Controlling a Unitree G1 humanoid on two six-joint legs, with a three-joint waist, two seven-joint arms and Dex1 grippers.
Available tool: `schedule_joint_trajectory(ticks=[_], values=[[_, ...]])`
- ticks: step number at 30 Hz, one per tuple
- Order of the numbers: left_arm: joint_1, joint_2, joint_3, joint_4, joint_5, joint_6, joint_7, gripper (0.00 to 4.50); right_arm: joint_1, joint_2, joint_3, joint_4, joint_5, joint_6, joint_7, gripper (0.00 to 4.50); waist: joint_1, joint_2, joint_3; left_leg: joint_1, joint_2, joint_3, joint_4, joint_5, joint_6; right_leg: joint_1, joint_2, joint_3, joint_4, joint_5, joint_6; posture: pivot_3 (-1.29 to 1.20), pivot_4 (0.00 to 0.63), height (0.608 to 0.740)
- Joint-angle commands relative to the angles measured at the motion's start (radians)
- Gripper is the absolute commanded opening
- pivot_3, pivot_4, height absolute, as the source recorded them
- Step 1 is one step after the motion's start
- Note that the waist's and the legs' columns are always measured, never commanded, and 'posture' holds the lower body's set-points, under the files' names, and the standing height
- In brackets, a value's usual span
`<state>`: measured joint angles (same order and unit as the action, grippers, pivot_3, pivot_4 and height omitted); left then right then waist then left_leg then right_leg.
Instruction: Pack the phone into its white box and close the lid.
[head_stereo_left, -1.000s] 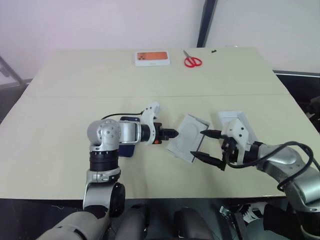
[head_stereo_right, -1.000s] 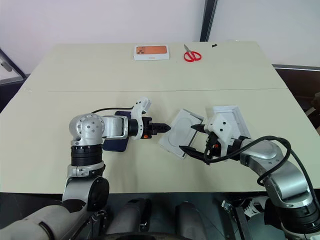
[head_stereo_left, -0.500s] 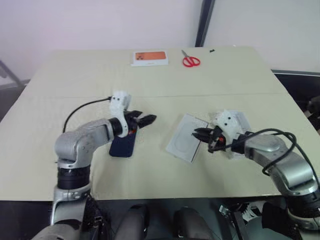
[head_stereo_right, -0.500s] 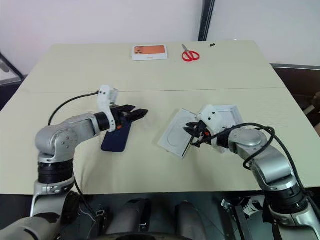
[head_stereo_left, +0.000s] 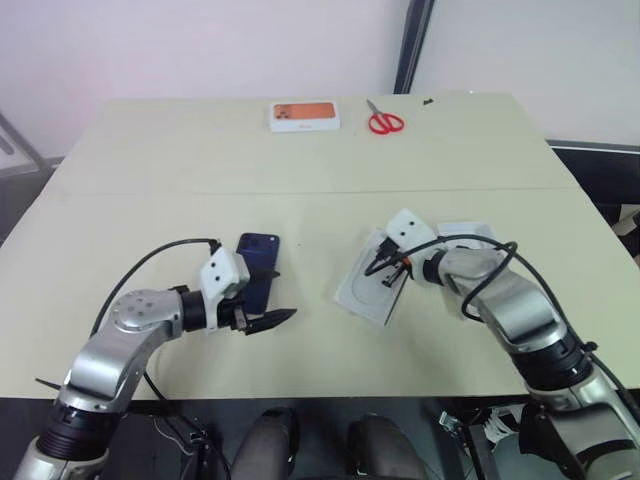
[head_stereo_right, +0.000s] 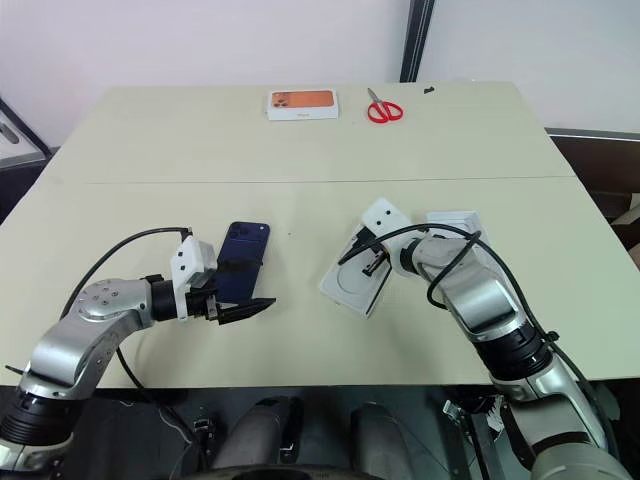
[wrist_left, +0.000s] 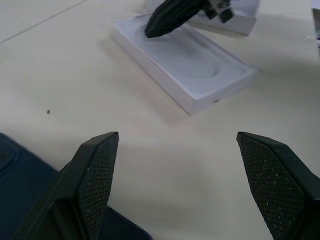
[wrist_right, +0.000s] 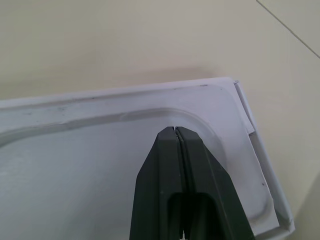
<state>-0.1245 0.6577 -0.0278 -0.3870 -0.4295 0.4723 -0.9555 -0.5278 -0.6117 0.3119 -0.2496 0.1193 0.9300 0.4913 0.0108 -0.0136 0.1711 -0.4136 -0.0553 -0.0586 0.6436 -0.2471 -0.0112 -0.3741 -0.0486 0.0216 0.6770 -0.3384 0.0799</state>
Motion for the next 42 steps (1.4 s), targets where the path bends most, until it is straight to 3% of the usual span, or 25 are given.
schedule_joint_trajectory(ticks=[1,13,21,26,29,35,42], values=[[0.007,-0.002,0.006,-0.057,-0.031,-0.016,-0.003,3.97,-0.017,-0.001,-0.004,-0.007,-0.042,-0.005,-0.013,0.03,-0.001,0.0,0.0,0.0,0.0,0.0,0.0,0.0,0.0,0.0,0.0,0.0,0.0,0.0,0.0,0.0,0.15,0.74],[0.02,-0.006,-0.008,-0.049,0.004,-0.059,0.006,3.97,-0.013,-0.029,0.01,0.004,-0.132,-0.02,0.0,0.03,-0.007,0.0,0.0,0.0,0.0,0.0,0.0,0.0,0.0,0.0,0.0,0.0,0.0,0.0,0.0,0.0,0.15,0.74],[0.028,-0.008,0.004,-0.051,0.007,-0.061,0.014,3.97,-0.033,0.013,-0.003,-0.034,-0.118,-0.019,0.027,0.03,-0.009,0.0,0.0,0.0,0.0,0.0,0.0,0.0,0.0,0.0,0.0,0.0,0.0,0.0,0.0,0.0,0.15,0.74],[0.034,-0.007,0.043,-0.05,-0.011,-0.056,0.037,3.97,0.019,-0.023,-0.035,-0.136,-0.023,-0.092,0.172,0.03,-0.007,0.0,0.0,0.0,0.0,0.0,0.0,0.0,0.0,0.0,0.001,0.0,0.0,0.0,0.0,0.0,0.15,0.74],[0.042,0.003,0.07,-0.041,-0.019,-0.058,0.04,3.97,0.071,-0.056,-0.102,-0.222,0.115,-0.093,0.312,0.82,-0.006,0.0,0.0,0.0,0.0,0.0,0.0,0.0,0.001,0.0,0.001,0.0,0.0,0.0,0.0,0.0,0.15,0.74],[0.062,0.03,0.072,-0.053,-0.016,-0.073,0.008,3.97,0.188,-0.16,-0.089,-0.347,0.194,-0.131,0.432,3.87,-0.005,0.0,0.0,0.0,0.0,0.0,0.0,-0.001,0.001,0.001,0.0,0.0,0.0,0.0,0.0,0.0,0.15,0.74],[0.081,0.054,0.022,-0.063,0.024,-0.096,-0.011,3.97,0.21,-0.153,-0.02,-0.311,0.133,-0.098,0.357,3.87,-0.004,0.001,0.0,0.0,0.0,0.0,0.0,-0.001,0.001,0.001,0.0,0.0,-0.001,0.0,0.0,0.0,0.15,0.74]])
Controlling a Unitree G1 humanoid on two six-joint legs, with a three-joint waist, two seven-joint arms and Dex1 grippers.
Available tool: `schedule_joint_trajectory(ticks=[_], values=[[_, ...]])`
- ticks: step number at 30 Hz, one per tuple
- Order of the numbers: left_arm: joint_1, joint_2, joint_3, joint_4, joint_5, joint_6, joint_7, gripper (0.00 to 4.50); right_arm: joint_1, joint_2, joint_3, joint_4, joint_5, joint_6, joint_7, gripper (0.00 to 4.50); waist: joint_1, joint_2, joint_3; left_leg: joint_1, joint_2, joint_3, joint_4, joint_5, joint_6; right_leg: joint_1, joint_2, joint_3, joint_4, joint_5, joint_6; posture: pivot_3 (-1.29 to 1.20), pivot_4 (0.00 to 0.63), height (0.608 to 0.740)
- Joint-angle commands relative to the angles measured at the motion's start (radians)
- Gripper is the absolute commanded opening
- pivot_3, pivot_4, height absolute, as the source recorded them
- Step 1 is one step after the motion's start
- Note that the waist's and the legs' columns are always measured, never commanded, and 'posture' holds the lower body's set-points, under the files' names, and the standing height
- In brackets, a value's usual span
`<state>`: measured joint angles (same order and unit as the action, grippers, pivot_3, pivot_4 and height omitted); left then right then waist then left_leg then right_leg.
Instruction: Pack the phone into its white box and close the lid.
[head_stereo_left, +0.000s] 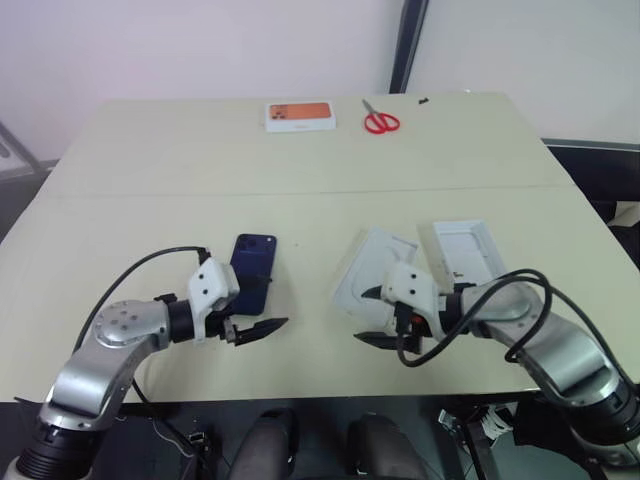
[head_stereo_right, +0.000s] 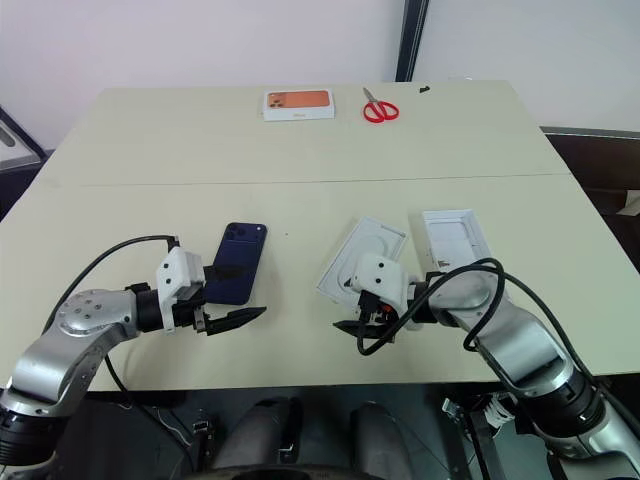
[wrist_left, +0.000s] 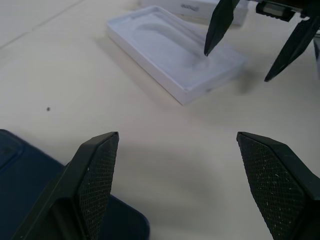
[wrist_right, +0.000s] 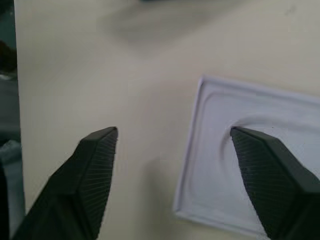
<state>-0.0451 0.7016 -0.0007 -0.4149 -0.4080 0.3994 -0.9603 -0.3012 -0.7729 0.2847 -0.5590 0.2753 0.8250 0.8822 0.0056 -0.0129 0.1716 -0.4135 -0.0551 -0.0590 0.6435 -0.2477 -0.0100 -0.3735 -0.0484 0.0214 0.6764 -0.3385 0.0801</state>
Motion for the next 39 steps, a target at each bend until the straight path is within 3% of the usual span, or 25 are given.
schedule_joint_trajectory(ticks=[1,2,6,8,13,22,38,39], values=[[0.001,0.009,-0.006,-0.037,0.0,-0.021,-0.006,3.97,-0.016,0.011,0.014,0.002,-0.029,0.007,-0.042,3.36,0.001,0.0,0.0,0.0,0.0,0.0,0.0,0.0,0.0,0.0,0.0,0.0,0.0,0.0,0.0,0.0,0.15,0.74],[0.001,0.009,-0.006,-0.041,-0.002,-0.018,-0.005,3.97,-0.013,0.011,0.022,0.003,-0.038,0.001,-0.048,3.06,0.002,0.0,0.0,0.0,0.0,0.0,0.0,0.0,0.0,0.0,0.0,0.0,0.0,0.0,0.0,0.0,0.15,0.74],[0.001,0.012,-0.005,-0.041,-0.006,-0.015,-0.005,3.97,-0.007,0.002,0.051,-0.003,-0.072,-0.049,-0.05,0.91,0.004,0.0,0.0,0.0,0.0,0.0,0.0,0.0,0.0,0.0,0.0,0.0,-0.001,0.0,0.0,0.0,0.15,0.74],[0.0,0.013,-0.004,-0.04,-0.007,-0.014,-0.005,3.97,-0.004,-0.004,0.058,-0.003,-0.086,-0.076,-0.044,0.04,0.004,0.0,0.0,0.0,0.0,0.0,0.0,0.0,0.0,0.0,0.0,0.0,-0.001,0.0,0.0,0.0,0.15,0.74],[0.0,0.012,0.007,-0.037,-0.013,-0.011,0.0,3.97,0.008,-0.038,0.083,0.012,-0.134,-0.205,0.004,0.04,0.004,0.0,0.0,0.0,0.0,0.0,0.0,0.0,0.0,0.0,0.0,0.0,-0.002,0.0,0.0,0.0,0.15,0.74],[0.004,0.011,0.017,-0.038,-0.016,-0.009,0.012,3.97,-0.015,-0.006,0.113,0.07,-0.164,-0.327,0.056,0.04,0.004,0.0,0.0,0.0,0.0,0.0,0.0,0.0,0.0,0.001,0.0,0.0,-0.002,0.0,0.0,0.0,0.15,0.74],[0.023,0.016,0.033,-0.04,-0.013,-0.01,0.029,3.97,-0.012,0.015,0.116,0.106,-0.15,-0.369,0.144,0.04,0.004,0.0,0.0,0.0,0.0,0.0,0.0,0.0,0.0,0.001,0.0,0.0,-0.002,0.0,0.0,0.0,0.15,0.74],[0.023,0.016,0.033,-0.039,-0.012,-0.01,0.03,3.97,-0.014,0.021,0.114,0.108,-0.148,-0.366,0.145,0.35,0.004,0.0,0.0,0.0,0.0,0.0,0.0,0.0,0.0,0.001,0.0,0.0,-0.002,0.0,0.0,0.0,0.15,0.74]])
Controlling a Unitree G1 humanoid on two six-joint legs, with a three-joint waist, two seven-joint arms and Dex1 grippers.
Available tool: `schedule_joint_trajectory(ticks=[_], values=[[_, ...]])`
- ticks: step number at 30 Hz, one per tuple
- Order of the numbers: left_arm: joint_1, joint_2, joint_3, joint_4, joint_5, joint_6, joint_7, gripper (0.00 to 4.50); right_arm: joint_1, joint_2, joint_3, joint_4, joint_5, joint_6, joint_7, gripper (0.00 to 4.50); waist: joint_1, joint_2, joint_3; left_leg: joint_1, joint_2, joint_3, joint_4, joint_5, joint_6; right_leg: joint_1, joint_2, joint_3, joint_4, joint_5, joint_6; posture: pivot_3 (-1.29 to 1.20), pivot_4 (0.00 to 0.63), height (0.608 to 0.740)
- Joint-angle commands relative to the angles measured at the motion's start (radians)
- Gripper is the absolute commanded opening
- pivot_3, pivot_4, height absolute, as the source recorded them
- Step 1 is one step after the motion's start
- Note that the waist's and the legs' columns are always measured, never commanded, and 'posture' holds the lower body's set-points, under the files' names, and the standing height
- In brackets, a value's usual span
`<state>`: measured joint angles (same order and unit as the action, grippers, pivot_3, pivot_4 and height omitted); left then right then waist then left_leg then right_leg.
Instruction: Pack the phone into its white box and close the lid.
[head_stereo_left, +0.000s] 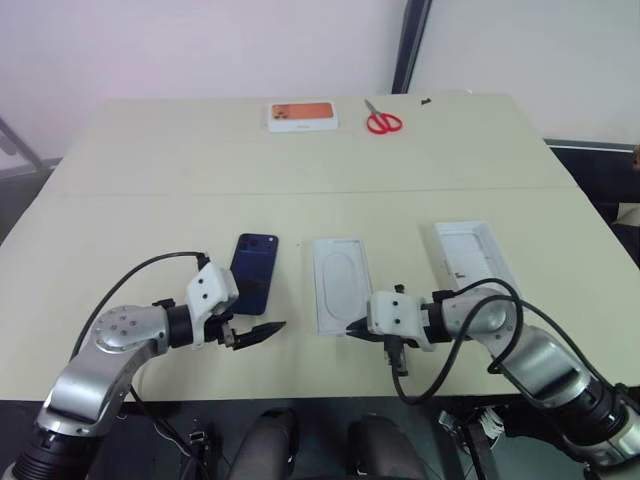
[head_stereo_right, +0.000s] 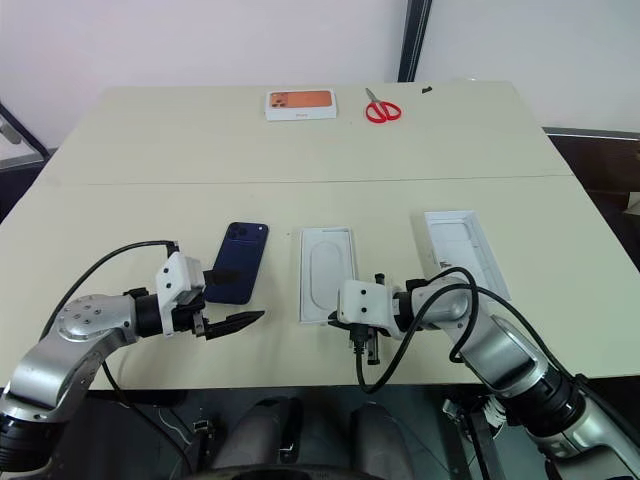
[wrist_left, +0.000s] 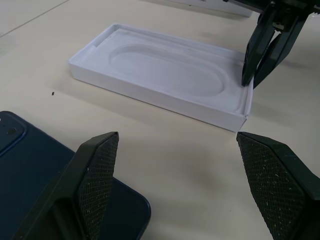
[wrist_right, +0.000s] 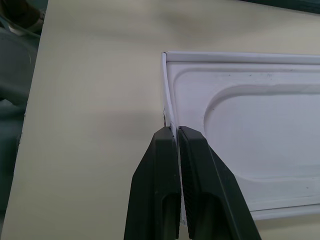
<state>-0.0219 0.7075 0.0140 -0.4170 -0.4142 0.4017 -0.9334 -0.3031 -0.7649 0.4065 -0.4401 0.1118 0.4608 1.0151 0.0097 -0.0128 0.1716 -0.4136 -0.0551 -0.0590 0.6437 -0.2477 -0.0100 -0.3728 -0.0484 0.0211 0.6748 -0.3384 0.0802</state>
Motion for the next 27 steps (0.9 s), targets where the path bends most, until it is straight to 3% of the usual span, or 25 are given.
schedule_joint_trajectory(ticks=[1,3,7,10,13,15,17,18,27], values=[[0.0,0.01,0.019,-0.036,-0.006,-0.012,0.004,3.97,-0.014,0.024,-0.014,-0.012,0.028,0.009,0.011,0.74,0.0,0.0,0.0,0.0,0.0,0.0,0.0,0.0,0.0,0.0,0.0,0.0,0.0,0.0,0.0,0.0,0.15,0.74],[0.003,0.012,0.023,-0.035,-0.006,-0.013,0.005,3.97,-0.016,0.042,-0.029,-0.018,0.052,0.026,0.009,1.42,0.0,0.0,0.0,0.0,0.0,0.0,0.0,0.0,0.0,0.0,0.0,0.0,0.0,0.0,0.0,0.0,0.15,0.74],[0.014,0.016,0.055,-0.036,-0.012,-0.003,0.024,3.97,-0.029,0.056,-0.095,-0.031,0.107,0.055,0.002,3.51,0.0,0.0,0.0,0.0,0.0,0.0,0.0,0.0,0.0,0.0,0.0,0.0,0.0,0.0,0.0,0.0,0.15,0.74],[0.006,0.003,0.144,-0.036,-0.069,0.076,0.098,3.97,-0.107,0.094,-0.188,-0.034,0.212,0.163,-0.021,3.51,-0.002,0.0,0.0,0.0,0.0,0.0,0.0,0.0,0.0,0.0,0.0,0.0,0.0,0.0,0.0,0.0,0.15,0.74],[-0.023,-0.015,0.242,-0.031,-0.194,0.225,0.177,3.97,-0.189,0.138,-0.196,-0.022,0.224,0.244,-0.076,2.48,-0.005,0.0,0.0,0.0,0.0,0.0,0.0,0.0,0.0,-0.001,0.0,0.0,0.001,0.0,0.0,0.0,0.15,0.74],[-0.066,-0.022,0.297,0.027,-0.216,0.348,0.28,4.5,-0.255,0.173,-0.129,0.017,0.152,0.285,-0.141,1.54,-0.005,0.0,0.0,0.0,0.0,-0.001,0.0,0.0,0.0,-0.001,0.0,0.0,0.001,0.0,0.0,0.0,0.15,0.74],[-0.104,-0.033,0.332,0.066,-0.231,0.438,0.364,4.5,-0.312,0.216,-0.065,0.063,0.096,0.308,-0.194,0.42,-0.005,0.0,0.0,0.0,0.0,0.0,0.0,0.0,0.0,-0.001,0.0,0.0,0.001,0.0,0.0,0.0,0.15,0.74],[-0.119,-0.038,0.34,0.074,-0.239,0.466,0.389,4.5,-0.332,0.236,-0.044,0.083,0.081,0.312,-0.21,0.08,-0.006,0.0,0.0,0.0,0.0,0.0,0.0,0.0,0.0,-0.001,0.001,0.0,0.001,0.0,0.0,0.0,0.15,0.74],[-0.356,-0.069,0.374,0.274,-0.333,0.928,0.548,4.5,-0.471,0.375,0.235,0.309,-0.184,0.229,-0.308,0.08,-0.01,-0.001,0.0,0.0,-0.001,0.0,0.002,0.001,-0.002,-0.008,0.001,0.0,0.007,0.0,0.0,0.0,0.15,0.74]])
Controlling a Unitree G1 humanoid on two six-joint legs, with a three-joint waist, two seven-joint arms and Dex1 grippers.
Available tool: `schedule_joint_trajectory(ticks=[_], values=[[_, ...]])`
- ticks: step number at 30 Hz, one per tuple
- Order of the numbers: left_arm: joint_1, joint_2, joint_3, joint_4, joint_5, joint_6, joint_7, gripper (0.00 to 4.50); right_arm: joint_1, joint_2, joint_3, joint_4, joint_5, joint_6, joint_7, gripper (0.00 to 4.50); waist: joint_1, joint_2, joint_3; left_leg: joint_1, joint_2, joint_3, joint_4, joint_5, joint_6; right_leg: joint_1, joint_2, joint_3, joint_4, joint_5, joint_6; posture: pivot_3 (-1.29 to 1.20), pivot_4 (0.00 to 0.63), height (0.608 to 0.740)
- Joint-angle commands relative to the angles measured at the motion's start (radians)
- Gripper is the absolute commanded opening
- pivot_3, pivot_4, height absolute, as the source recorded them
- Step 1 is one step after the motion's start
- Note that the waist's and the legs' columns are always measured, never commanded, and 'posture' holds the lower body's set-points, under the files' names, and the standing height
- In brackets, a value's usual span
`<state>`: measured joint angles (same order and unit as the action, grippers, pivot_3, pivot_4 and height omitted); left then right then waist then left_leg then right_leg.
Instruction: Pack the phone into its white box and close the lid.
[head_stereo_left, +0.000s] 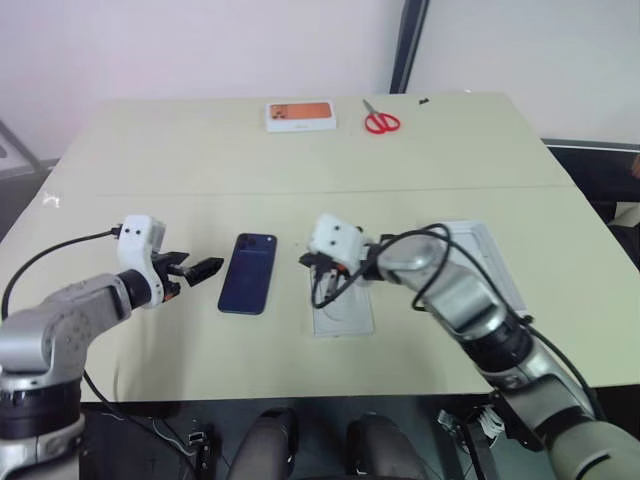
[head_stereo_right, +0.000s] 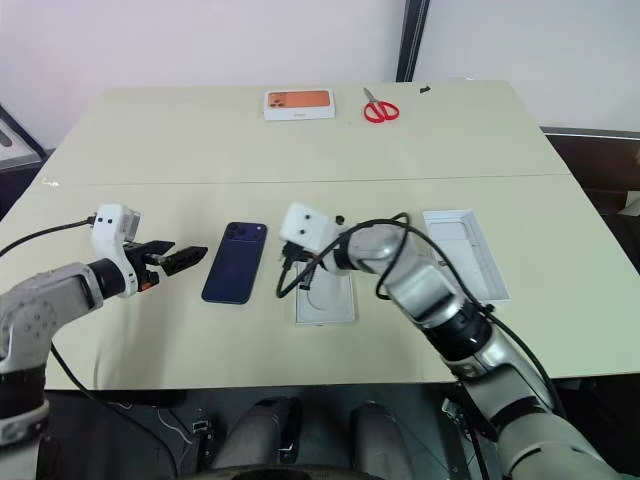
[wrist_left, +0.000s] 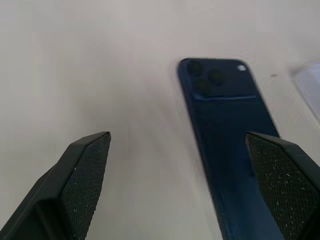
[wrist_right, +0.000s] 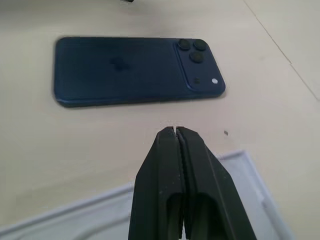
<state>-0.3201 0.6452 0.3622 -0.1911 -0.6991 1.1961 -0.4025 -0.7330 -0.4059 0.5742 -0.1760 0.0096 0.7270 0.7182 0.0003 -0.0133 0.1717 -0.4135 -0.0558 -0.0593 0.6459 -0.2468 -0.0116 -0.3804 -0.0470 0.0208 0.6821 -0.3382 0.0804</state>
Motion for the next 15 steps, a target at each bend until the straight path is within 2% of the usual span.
schedule_joint_trajectory(ticks=[1,7,15], values=[[-0.077,-0.008,0.024,0.064,-0.055,0.175,0.018,4.5,-0.048,0.023,0.081,0.06,-0.097,-0.042,-0.009,0.08,-0.003,0.0,0.0,0.0,0.0,0.0,0.0,0.001,-0.001,0.0,0.0,0.0,0.0,0.0,0.0,0.0,0.15,0.74],[-0.159,-0.039,-0.004,0.153,-0.07,0.363,-0.008,4.5,-0.079,0.122,0.132,0.164,-0.17,-0.081,-0.023,0.08,-0.018,-0.001,-0.001,-0.001,0.0,0.0,0.0,0.003,-0.005,-0.004,0.0,0.0,0.003,0.0,0.0,0.0,0.15,0.74],[-0.174,-0.128,-0.034,0.14,-0.054,0.414,0.005,4.5,-0.091,0.222,0.164,0.295,-0.25,-0.143,-0.032,0.08,-0.012,-0.001,-0.003,-0.001,0.0,0.0,0.0,0.004,-0.007,-0.003,0.0,0.0,0.003,0.0,0.0,0.0,0.15,0.74]])
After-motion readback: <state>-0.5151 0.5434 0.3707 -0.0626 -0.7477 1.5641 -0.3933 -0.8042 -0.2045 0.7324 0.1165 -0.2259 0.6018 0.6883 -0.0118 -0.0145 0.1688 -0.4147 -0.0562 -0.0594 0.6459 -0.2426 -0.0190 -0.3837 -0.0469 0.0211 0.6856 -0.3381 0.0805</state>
